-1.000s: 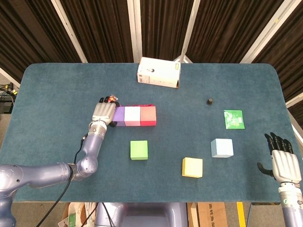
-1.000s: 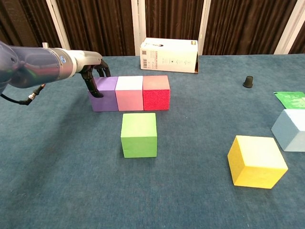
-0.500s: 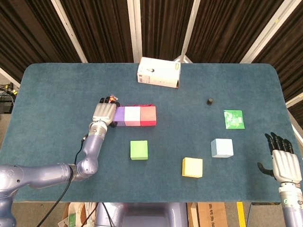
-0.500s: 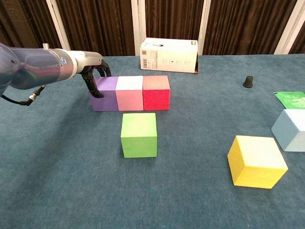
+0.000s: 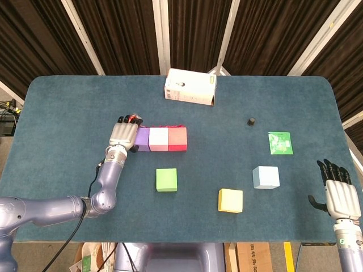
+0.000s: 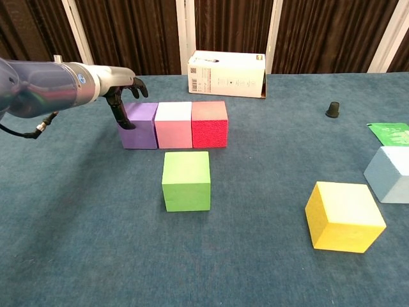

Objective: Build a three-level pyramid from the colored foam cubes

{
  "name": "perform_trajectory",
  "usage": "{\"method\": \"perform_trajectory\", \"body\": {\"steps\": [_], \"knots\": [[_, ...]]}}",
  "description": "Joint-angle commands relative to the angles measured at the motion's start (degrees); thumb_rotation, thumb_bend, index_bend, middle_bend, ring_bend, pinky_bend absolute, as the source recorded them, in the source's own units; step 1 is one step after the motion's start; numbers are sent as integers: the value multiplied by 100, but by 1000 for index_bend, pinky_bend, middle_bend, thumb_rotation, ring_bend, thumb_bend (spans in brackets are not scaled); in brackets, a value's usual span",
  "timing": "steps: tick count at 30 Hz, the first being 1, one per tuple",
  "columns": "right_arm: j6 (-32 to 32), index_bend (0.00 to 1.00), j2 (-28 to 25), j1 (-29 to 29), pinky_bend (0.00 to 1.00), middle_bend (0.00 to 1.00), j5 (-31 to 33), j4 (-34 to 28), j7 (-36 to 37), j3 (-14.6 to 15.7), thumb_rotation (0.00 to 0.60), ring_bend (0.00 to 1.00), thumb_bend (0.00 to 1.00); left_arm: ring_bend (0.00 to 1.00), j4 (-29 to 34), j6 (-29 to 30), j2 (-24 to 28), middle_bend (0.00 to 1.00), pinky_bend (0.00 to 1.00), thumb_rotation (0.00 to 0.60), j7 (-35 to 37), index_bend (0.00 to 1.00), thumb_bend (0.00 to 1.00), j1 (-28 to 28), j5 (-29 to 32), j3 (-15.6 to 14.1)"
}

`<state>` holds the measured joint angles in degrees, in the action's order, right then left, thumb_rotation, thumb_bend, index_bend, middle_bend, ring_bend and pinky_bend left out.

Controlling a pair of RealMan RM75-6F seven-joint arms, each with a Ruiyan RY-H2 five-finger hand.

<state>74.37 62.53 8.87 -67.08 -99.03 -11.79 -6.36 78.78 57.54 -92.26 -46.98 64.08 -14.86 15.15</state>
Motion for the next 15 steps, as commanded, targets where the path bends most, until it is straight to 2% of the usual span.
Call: {"method": "perform_trajectory", "body": {"steps": [1, 15], "knots": [[-5, 28, 1, 3, 0, 18, 10, 1, -5, -1, 600, 0, 290, 0, 103, 37, 63, 72, 0, 600, -28, 112, 371, -6, -19, 1], [-88, 28, -13, 41, 0, 18, 37, -41, -56, 26, 600, 0, 289, 0, 919, 439, 532, 23, 0, 600, -369, 46, 371, -33, 152, -63]]}}
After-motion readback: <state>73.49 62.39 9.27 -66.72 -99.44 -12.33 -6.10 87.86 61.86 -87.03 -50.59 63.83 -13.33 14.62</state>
